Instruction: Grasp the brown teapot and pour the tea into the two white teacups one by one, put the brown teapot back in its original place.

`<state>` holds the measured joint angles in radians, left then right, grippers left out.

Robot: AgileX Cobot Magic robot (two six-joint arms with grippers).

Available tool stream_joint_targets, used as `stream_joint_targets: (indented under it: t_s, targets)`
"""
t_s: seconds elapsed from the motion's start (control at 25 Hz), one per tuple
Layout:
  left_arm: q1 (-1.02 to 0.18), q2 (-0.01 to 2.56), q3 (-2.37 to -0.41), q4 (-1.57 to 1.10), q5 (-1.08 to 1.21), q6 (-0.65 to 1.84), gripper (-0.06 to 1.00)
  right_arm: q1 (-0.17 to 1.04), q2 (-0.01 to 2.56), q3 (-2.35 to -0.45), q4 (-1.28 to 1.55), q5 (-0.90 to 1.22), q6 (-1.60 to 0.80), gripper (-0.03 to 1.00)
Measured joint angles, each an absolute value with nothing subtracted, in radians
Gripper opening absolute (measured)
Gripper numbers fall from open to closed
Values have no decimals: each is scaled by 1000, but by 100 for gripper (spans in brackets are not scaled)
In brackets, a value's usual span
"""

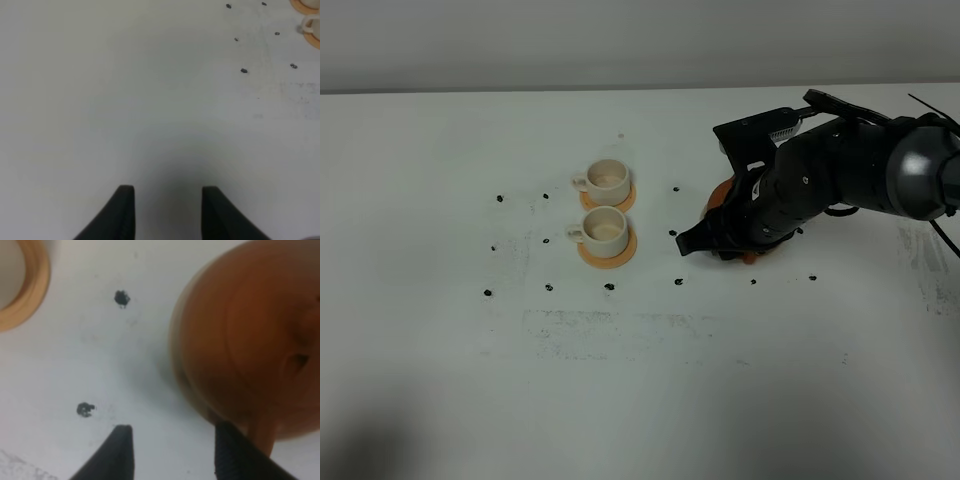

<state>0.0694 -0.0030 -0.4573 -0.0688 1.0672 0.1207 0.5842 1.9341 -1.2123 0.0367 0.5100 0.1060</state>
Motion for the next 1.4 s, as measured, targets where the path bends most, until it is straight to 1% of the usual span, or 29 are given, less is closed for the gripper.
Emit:
stream_joint_targets:
  t_s: [0.72,0.92,1.0,1.16,1.28,1.4]
  targets:
    - [70,-3,-457,-69,1067,121,35,586,1928,-1212,-77,591,109,40]
    - [70,-3,-457,-69,1067,121,35,639,1815,-1212,-85,606,110,40]
    - [70,-3,-457,-69,1067,121,35,640,1764,-1212,-117,606,110,40]
    - [70,-3,-457,-69,1067,121,35,581,1729,-1212,-179,606,101,40]
    - [70,-3,-457,-69,1067,121,35,521,1744,-1212,-186,606,83,40]
    - [70,-3,-457,-69,1067,121,35,495,1772,-1226,-187,633,80,40]
